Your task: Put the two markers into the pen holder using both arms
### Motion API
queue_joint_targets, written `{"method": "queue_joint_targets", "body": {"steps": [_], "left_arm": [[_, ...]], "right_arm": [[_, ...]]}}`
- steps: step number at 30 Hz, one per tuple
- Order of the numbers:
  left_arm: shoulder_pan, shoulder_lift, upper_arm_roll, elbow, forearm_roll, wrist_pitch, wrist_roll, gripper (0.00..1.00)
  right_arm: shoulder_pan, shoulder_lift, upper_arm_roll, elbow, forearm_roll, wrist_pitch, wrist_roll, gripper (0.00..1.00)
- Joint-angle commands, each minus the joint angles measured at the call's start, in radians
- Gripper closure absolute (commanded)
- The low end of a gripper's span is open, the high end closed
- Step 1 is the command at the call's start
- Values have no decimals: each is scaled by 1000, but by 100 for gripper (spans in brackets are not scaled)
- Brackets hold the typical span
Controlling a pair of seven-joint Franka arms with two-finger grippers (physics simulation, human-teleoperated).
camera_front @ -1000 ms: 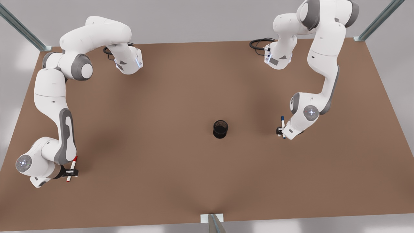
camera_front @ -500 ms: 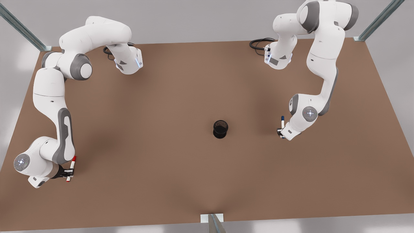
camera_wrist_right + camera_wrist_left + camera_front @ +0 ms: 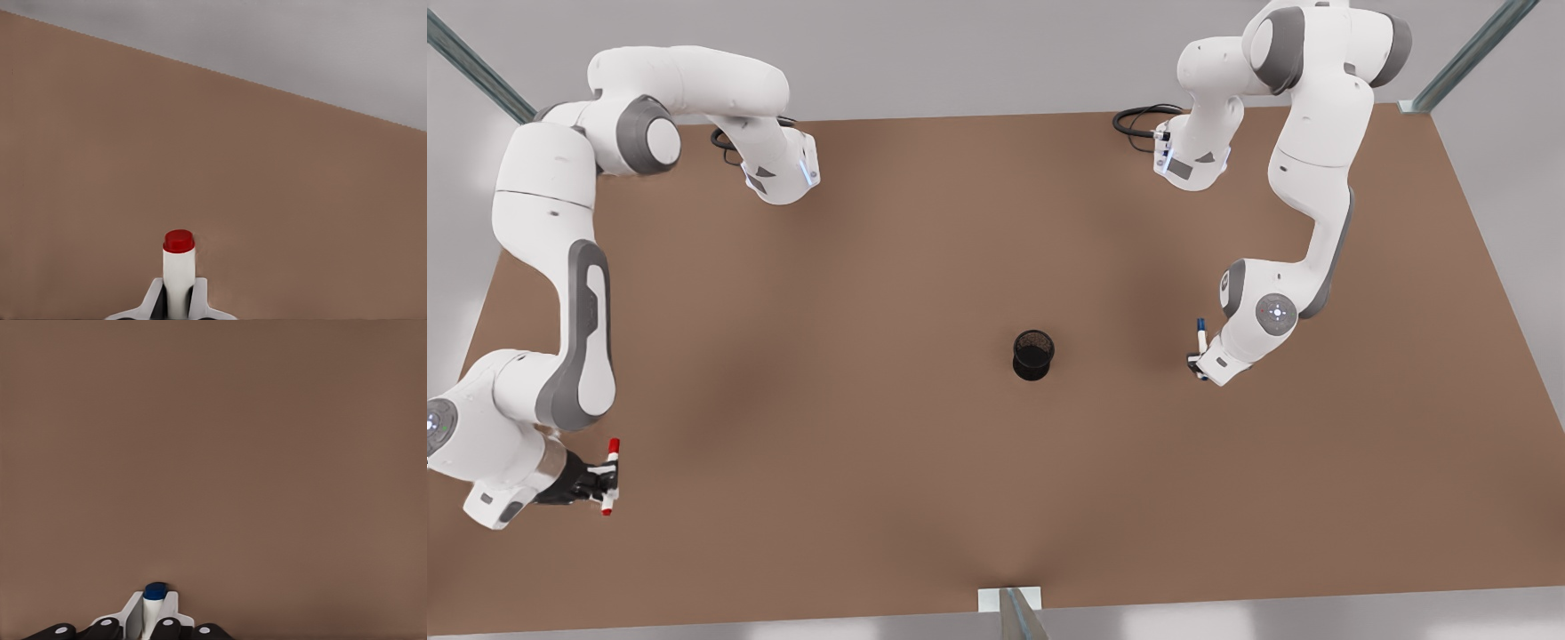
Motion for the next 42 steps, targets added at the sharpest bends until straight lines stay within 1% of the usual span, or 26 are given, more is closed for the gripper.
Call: {"method": "queue_joint_targets", "body": {"steps": [1, 4, 6, 7, 9, 10, 11, 12, 13, 16, 18, 19, 20, 21, 23, 25, 28, 30, 32, 33, 35, 36, 40, 42], "left_arm": [[0, 1, 0, 1, 0, 1, 2, 70], [3, 4, 0, 4, 0, 0, -1, 74], [3, -1, 0, 15, -2, -9, -5, 76], [3, -14, 0, 33, -2, -42, -10, 79], [3, -47, 0, 104, -4, -200, -11, 79], [3, -62, -2, 148, -4, -293, -21, 79], [2, -67, -3, 211, -4, -402, -25, 79], [2, -71, -5, 254, -8, -479, -31, 79], [-5, -84, -6, 307, -22, -595, -34, 79], [-9, -97, -9, 473, -34, -893, -44, 79], [-29, -96, -9, 547, -85, -973, -96, 79], [-57, -96, -9, 594, -128, -1006, -160, 79], [-71, -96, -9, 624, -172, -1010, -214, 79], [-80, -94, -9, 662, -218, -1007, -254, 79], [-117, -91, -9, 726, -260, -996, -315, 79], [-152, -90, -9, 785, -303, -976, -389, 79], [-195, -70, -8, 785, -344, -864, -446, 79], [-198, -62, -8, 785, -343, -849, -441, 79], [-196, -61, -8, 785, -341, -849, -438, 79], [-198, -61, -8, 785, -341, -849, -439, 79], [-199, -59, -8, 783, -341, -849, -441, 79], [-201, -59, -8, 783, -341, -849, -441, 79], [-207, -53, -8, 783, -339, -836, -439, 79], [-206, -51, -6, 783, -339, -835, -439, 79]], "right_arm": [[4, -33, 75, 2, -3, -107, 18, 73], [9, -52, 239, -6, -3, -104, 93, 73], [58, -64, 313, -5, -31, -92, 181, 73], [108, -75, 330, -5, -31, -83, 251, 73], [204, -104, 330, -5, -43, -72, 399, 73], [259, -119, 331, -5, -86, -72, 478, 74], [305, -122, 351, -5, -121, -72, 589, 74], [354, -124, 353, -5, -147, -70, 673, 74], [417, -125, 353, -1, -176, -63, 793, 74], [567, -119, 350, -1, -268, 38, 1030, 74], [632, -112, 345, -1, -290, 101, 1120, 74], [668, -98, 330, -1, -290, 169, 1166, 74], [694, -75, 321, 0, -310, 247, 1173, 74], [739, -66, 293, 3, -316, 291, 1221, 74], [859, -52, 175, 17, -316, 374, 1290, 74], [920, -32, 137, 45, -316, 391, 1333, 74], [960, -10, 94, 45, -316, 423, 1351, 74], [954, -9, 92, 32, -344, 437, 1353, 74], [945, -3, 92, 2, -364, 491, 1344, 75], [945, -3, 92, -9, -402, 491, 1322, 76], [946, -3, 92, -41, -413, 502, 1242, 76], [946, -3, 92, -77, -448, 545, 1244, 76], [945, -3, 92, -121, -575, 554, 1239, 77], [943, 0, 92, -158, -598, 603, 1244, 77]]}}
